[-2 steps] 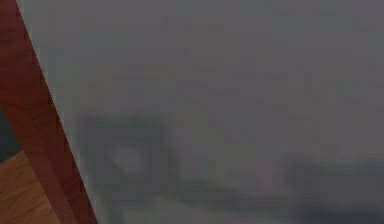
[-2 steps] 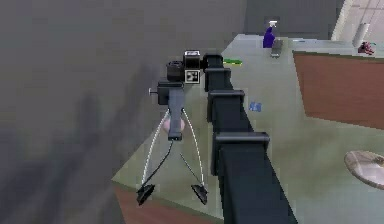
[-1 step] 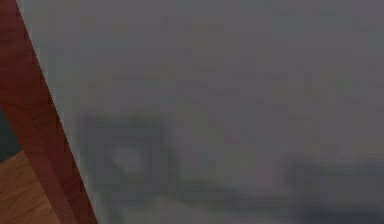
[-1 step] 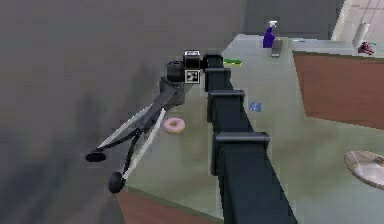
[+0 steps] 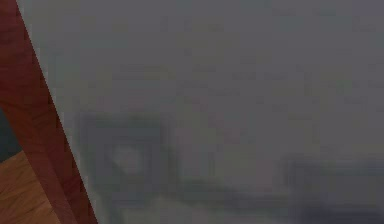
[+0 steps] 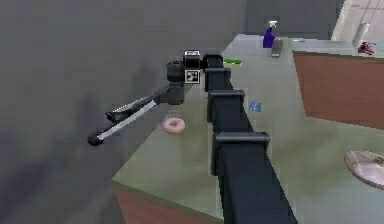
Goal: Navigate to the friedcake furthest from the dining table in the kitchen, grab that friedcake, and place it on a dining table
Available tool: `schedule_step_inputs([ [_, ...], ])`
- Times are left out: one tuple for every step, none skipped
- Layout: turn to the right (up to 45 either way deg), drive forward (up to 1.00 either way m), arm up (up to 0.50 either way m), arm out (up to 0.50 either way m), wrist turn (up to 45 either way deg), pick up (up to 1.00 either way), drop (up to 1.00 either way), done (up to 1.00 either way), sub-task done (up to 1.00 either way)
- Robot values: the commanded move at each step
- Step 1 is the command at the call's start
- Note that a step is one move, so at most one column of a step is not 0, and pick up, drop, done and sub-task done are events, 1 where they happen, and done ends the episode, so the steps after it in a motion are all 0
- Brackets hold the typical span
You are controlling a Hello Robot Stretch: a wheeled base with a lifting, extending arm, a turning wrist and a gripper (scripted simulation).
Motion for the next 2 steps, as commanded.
schedule_step_inputs([
  [0.0,0.0,0.0,0.0,45.0,0.0,0.0,0.0,0.0],
  [0.0,0.0,0.0,0.0,33.0,0.0,0.0,0.0,0.0],
])
